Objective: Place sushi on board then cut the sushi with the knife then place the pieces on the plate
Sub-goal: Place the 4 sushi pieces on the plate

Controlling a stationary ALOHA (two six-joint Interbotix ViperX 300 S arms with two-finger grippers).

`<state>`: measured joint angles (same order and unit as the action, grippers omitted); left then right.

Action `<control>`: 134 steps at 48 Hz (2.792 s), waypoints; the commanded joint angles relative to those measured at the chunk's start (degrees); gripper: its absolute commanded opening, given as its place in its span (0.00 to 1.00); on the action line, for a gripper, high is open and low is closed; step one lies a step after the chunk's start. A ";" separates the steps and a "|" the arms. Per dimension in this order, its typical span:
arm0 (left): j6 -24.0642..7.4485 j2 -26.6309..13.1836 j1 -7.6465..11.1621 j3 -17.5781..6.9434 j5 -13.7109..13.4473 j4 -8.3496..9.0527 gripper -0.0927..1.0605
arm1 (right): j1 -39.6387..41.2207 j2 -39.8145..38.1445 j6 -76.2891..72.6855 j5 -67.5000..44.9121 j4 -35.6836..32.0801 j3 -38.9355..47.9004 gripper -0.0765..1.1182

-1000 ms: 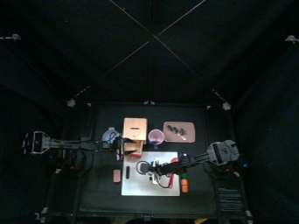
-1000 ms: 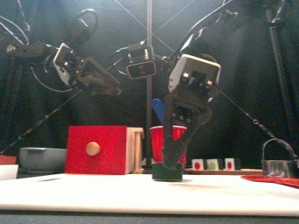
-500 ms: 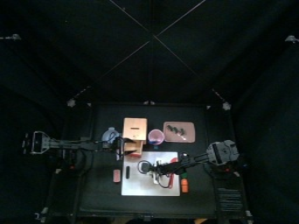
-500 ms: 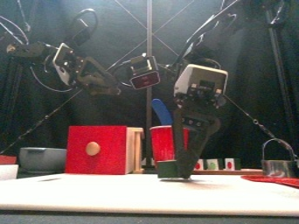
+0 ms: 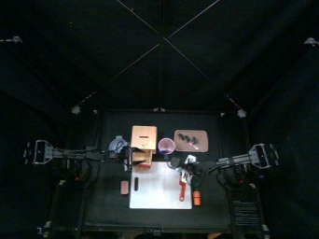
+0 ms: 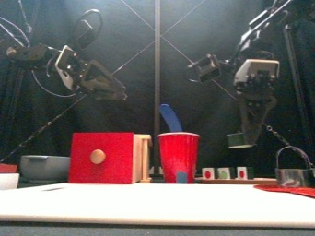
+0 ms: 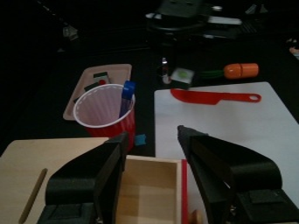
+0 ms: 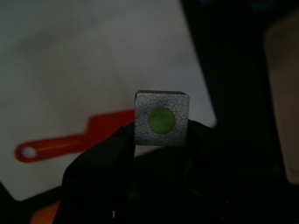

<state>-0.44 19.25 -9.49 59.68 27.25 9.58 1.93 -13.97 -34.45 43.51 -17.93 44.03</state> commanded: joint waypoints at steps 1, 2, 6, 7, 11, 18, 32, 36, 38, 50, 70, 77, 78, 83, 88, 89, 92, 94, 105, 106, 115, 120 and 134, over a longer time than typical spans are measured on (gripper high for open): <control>0.09 0.53 0.00 -0.79 0.26 -0.09 0.82 | 5.27 -5.19 -2.02 -3.08 -2.46 3.16 0.61; 0.09 0.44 0.09 -0.79 0.26 0.00 0.82 | 6.15 -5.63 -2.29 -3.60 -2.81 3.69 0.61; 0.09 0.44 0.00 -0.88 0.35 -0.09 0.82 | 10.28 -7.29 -2.64 -4.75 -4.48 6.33 0.61; 0.09 0.44 0.09 -0.88 0.35 -0.09 0.82 | 11.34 -7.47 -2.64 -4.75 -4.66 6.86 0.61; 0.09 0.53 0.09 -0.79 0.35 -0.09 0.82 | 15.73 -7.65 -2.64 -4.75 -5.45 8.88 0.61; 0.09 0.53 0.00 -0.62 0.35 -0.09 0.82 | 23.29 -7.65 -2.46 -5.80 -6.24 11.25 0.61; 0.09 1.32 -0.09 -0.53 0.26 0.00 0.82 | 31.38 -6.77 -2.46 -11.95 -12.30 13.27 0.62; 0.09 1.58 -0.09 -0.53 0.35 -0.09 0.82 | 32.96 -6.59 -2.11 -13.01 -12.22 13.54 0.65; 0.09 1.67 -0.09 -0.53 0.35 -0.09 0.82 | 33.31 -6.59 -1.58 -13.89 -12.74 14.15 0.68; 0.09 1.85 0.00 -0.53 0.26 0.00 0.82 | 33.22 -6.59 -2.46 -17.67 -12.48 15.56 0.89; 0.00 1.85 0.09 -1.32 1.67 0.00 0.82 | 21.53 -11.43 -2.46 -15.73 -8.44 10.46 0.92; 0.00 1.85 0.09 -2.46 2.90 0.09 0.82 | 12.39 -13.54 -2.37 -17.40 -8.79 6.77 0.92; -0.09 1.85 0.09 -2.55 2.99 0.09 0.82 | 10.55 -13.89 -2.37 -18.37 -8.88 6.06 0.92; 0.00 1.85 0.09 -3.25 3.08 0.18 0.82 | 5.98 -14.50 -2.55 -23.03 -8.44 4.13 0.92; 0.09 1.85 0.09 -3.96 3.08 0.00 0.82 | 3.25 -14.68 -2.55 -29.09 -7.29 3.16 0.92; 0.18 1.93 0.09 -4.13 3.08 0.00 0.82 | 2.99 -14.77 -2.55 -30.41 -7.03 3.16 0.92; 0.35 2.02 0.09 -4.48 3.08 0.00 0.82 | 2.20 -15.21 -2.29 -35.42 -6.50 3.34 0.92; 0.26 2.64 0.79 -4.75 3.08 0.00 0.82 | 1.93 -15.64 -1.85 -38.06 -6.68 3.52 0.92; 0.62 8.79 3.96 -4.39 6.06 -0.35 0.82 | 2.72 -20.48 -1.93 -46.58 -7.38 8.61 0.92; 0.62 9.58 4.13 -3.96 6.42 -0.53 0.82 | 3.25 -21.36 -2.46 -46.93 -7.29 9.58 0.92; 0.09 16.44 4.39 1.49 8.17 -1.67 0.83 | 4.39 -26.81 -1.58 -47.11 -7.91 14.41 0.92; 0.09 21.18 4.04 4.66 7.82 -1.76 0.83 | 5.36 -30.15 -1.67 -45.62 -10.02 16.70 0.92; 0.26 27.33 3.43 7.56 4.31 -1.76 0.83 | 5.54 -35.77 -1.85 -41.22 -15.82 18.11 0.92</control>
<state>-0.26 46.23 -5.80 68.03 32.43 7.91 7.38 -49.66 -36.30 2.02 -33.05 62.75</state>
